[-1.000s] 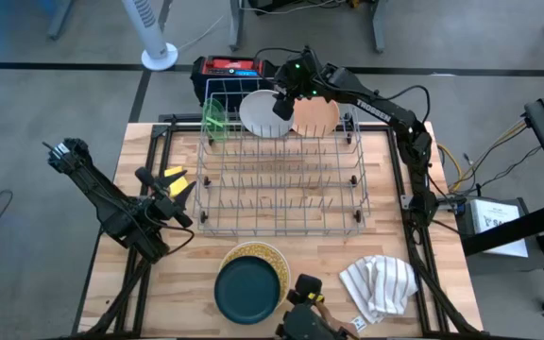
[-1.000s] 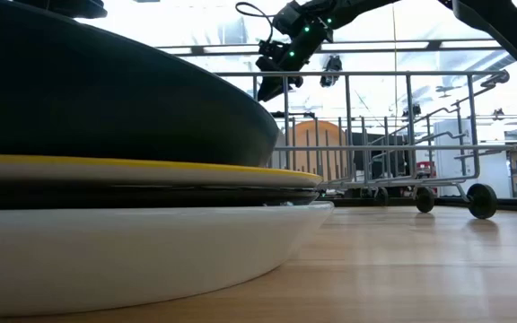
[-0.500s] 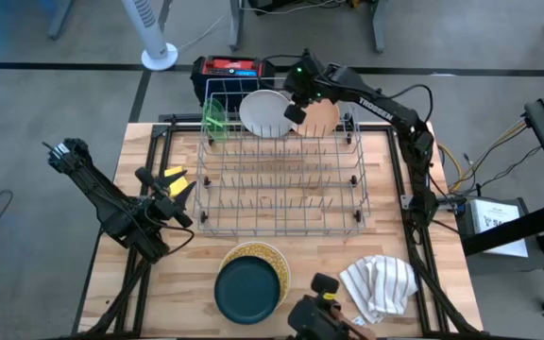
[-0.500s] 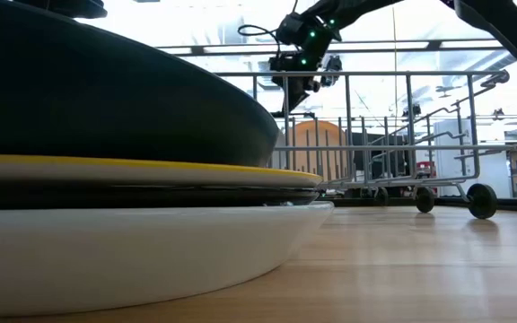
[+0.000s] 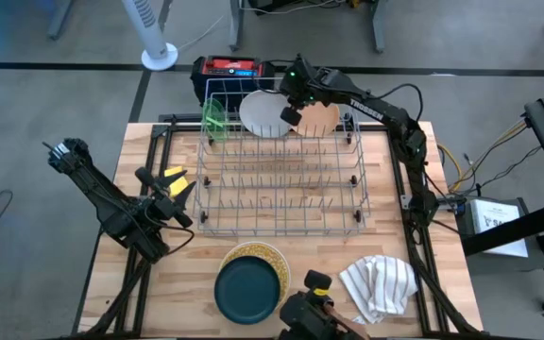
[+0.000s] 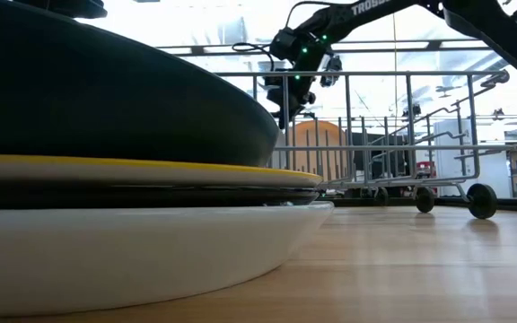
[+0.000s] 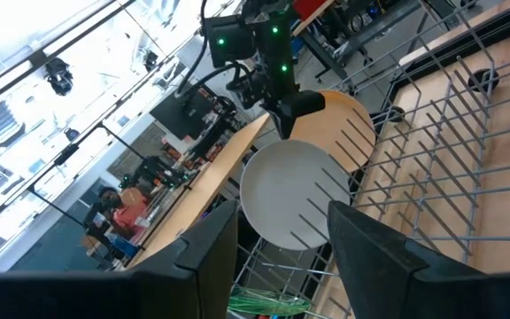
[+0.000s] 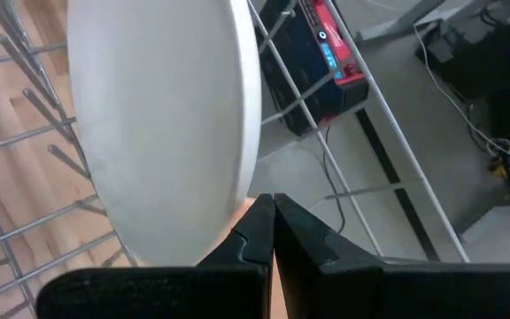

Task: Sort dishes
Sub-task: Put the gray plate into the dish rack, then put the black plate into the dish rack

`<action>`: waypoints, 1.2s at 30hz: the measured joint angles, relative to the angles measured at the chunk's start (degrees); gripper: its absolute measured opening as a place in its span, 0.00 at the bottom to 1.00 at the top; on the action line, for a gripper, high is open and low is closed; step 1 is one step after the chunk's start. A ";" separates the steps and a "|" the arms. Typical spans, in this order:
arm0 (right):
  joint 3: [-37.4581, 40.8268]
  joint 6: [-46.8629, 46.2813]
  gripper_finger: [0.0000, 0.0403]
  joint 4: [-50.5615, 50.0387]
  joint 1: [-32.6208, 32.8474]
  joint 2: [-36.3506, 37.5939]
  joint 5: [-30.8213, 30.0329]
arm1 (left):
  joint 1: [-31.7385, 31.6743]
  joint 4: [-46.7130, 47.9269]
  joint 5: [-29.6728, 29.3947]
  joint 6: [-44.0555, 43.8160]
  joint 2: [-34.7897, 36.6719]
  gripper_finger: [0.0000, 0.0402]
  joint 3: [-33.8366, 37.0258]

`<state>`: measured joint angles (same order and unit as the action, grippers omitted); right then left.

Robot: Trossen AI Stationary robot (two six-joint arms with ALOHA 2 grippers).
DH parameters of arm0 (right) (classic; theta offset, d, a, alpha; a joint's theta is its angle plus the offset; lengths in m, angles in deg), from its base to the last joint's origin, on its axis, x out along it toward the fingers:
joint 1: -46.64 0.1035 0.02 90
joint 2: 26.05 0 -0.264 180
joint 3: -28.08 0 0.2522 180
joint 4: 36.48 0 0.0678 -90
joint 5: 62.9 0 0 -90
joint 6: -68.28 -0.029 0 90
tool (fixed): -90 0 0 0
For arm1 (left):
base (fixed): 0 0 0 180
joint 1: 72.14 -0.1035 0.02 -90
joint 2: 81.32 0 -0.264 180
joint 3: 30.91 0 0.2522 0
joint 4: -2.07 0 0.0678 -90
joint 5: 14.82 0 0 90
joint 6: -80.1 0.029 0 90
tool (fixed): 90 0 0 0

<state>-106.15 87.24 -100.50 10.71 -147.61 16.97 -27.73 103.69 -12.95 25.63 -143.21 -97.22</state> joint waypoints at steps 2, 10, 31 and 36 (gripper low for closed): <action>0.05 0.00 0.00 0.62 0.03 -0.06 1.22 | 0.00 0.00 0.00 0.01 0.00 0.41 0.00; 0.17 -0.02 0.00 5.16 0.18 -0.07 5.16 | 0.01 0.01 0.00 0.01 0.00 0.41 0.00; -2.19 2.77 0.00 11.89 0.29 -1.61 5.23 | 0.00 0.00 -0.02 -0.01 0.00 0.41 0.00; -5.33 2.75 0.00 8.74 0.30 -1.46 4.90 | 0.00 0.00 -0.02 0.00 0.00 0.41 0.00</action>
<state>-111.47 89.99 -91.76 11.01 -149.07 21.87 -27.73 103.69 -12.98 25.63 -143.21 -97.22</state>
